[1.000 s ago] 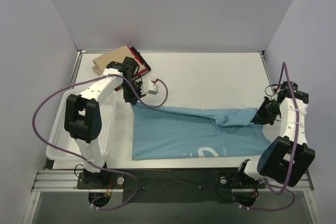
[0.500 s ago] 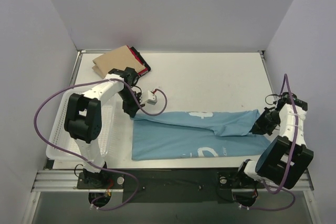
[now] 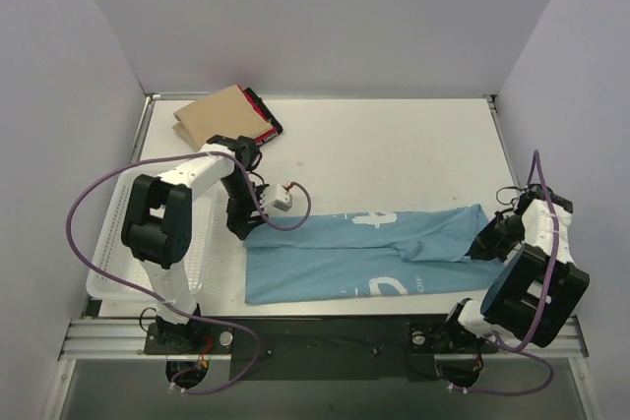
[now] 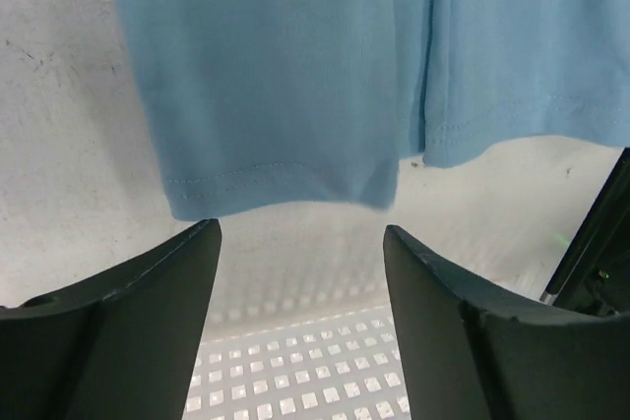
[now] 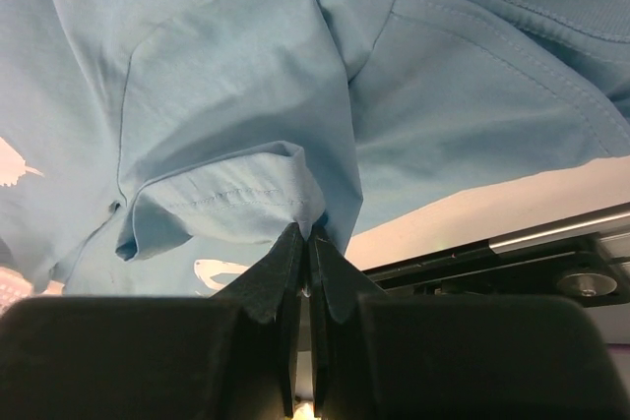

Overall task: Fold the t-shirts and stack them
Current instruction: Fold the other side of the tshirt into a rectangle

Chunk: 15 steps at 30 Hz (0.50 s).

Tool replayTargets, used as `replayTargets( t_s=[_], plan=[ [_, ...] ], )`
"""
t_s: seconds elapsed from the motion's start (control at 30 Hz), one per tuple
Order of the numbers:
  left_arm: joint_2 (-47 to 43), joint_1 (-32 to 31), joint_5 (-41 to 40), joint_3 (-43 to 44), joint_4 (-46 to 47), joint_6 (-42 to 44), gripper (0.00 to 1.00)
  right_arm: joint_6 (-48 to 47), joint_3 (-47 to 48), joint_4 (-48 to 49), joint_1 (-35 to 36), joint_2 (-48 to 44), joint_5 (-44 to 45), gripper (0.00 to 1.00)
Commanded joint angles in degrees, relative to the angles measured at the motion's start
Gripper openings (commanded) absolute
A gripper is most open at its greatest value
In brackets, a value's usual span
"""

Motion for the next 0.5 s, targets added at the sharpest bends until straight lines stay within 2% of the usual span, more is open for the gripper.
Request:
replayTargets(
  t_s=[0.0,0.07,0.13,0.17,0.2,0.23,0.27,0.3,0.33,0.37,0.4,0.47],
  plan=[
    [-1.73,-0.53,2.73,7.96,-6.05,5.47,0.79,0.03,0.02,-1.2,-0.38,1.58,-1.27,0.0],
    [-0.86,-1.76,5.89,15.59,-6.06,2.4,0.8,0.03,0.37,-0.86,-0.29,1.84,-1.01,0.0],
    [0.37,-4.39,9.5,23.33,-3.26,-4.18,0.8,-0.06,0.55,-0.76,-0.38,2.54,-0.92,0.0],
    [0.73,-7.45,10.64,25.64,-1.77,-10.21,0.8,-0.06,0.55,-0.68,-0.47,2.81,-1.27,0.0],
    [1.08,-9.04,13.7,28.02,2.68,-13.05,0.8,-0.23,0.64,-0.59,-0.38,3.51,-1.8,0.0],
    [1.34,-12.97,17.21,28.82,5.17,-20.56,0.76,-0.41,1.25,-0.5,-0.38,3.86,-1.98,0.0],
    [1.78,-17.02,18.72,28.74,11.89,-24.55,0.72,-0.5,1.6,-0.5,-0.29,4.82,-2.24,0.0],
    [2.13,-18.88,21.35,28.31,19.61,-33.82,0.65,-0.5,2.21,-0.24,-0.29,5.27,-2.42,0.0],
    [2.75,-22.91,22.16,26.48,23.0,-38.52,0.63,-0.33,2.48,-0.06,-0.29,6.23,-2.85,0.0],
    [3.19,-25.03,22.51,25.59,30.51,-45.27,0.63,-0.24,3.27,-0.06,-0.29,7.11,-3.29,0.0],
    [3.98,-28.1,22.26,24.1,34.07,-51.34,0.64,-0.06,3.45,0.11,-0.29,7.55,-4.17,0.0],
    [5.3,-33.11,22.08,23.21,40.85,-55.77,0.7,0.29,3.54,0.55,-0.21,8.7,-5.22,0.0]
  ],
)
